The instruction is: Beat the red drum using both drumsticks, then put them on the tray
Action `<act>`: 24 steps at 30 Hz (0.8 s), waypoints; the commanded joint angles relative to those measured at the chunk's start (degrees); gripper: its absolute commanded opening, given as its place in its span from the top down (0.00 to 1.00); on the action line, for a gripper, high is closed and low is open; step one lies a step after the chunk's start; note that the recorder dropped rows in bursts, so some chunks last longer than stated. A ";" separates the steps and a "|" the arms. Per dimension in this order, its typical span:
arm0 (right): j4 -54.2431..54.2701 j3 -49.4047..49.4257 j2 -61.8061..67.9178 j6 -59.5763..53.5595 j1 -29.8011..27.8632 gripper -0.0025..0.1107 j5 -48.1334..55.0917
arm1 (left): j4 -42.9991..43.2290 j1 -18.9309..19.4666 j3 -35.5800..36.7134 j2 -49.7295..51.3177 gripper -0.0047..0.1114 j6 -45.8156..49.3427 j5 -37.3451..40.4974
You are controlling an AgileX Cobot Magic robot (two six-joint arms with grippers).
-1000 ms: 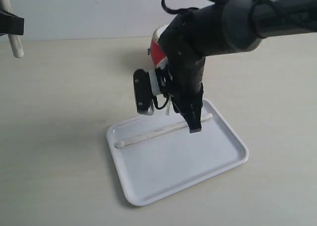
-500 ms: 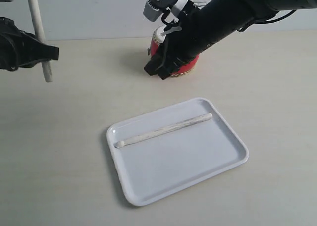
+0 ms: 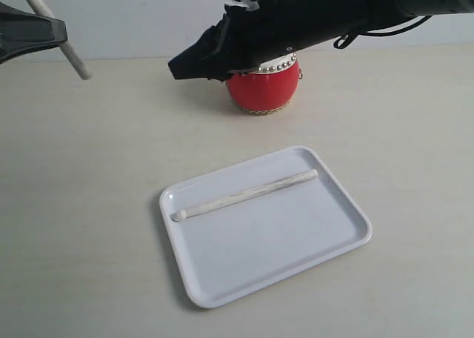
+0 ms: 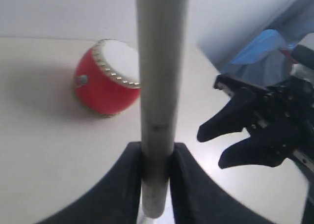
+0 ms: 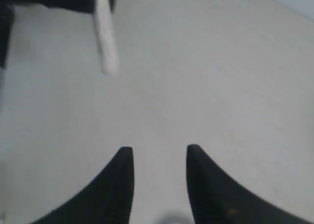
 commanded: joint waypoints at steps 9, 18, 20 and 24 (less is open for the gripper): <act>7.94 -0.15 0.38 0.28 0.12 0.49 8.49 | -5.46 -1.95 -0.33 8.62 0.96 8.61 8.23; 3.64 -0.15 1.69 4.23 1.52 0.49 9.55 | -5.76 -8.60 -0.33 9.16 0.96 13.08 8.23; 2.90 -0.15 1.69 4.91 1.52 0.49 10.05 | -5.76 -9.19 -0.33 9.16 0.96 13.08 8.23; 1.34 -0.15 1.69 5.08 1.52 0.49 10.58 | -5.66 -10.68 -0.33 9.16 0.96 13.08 8.23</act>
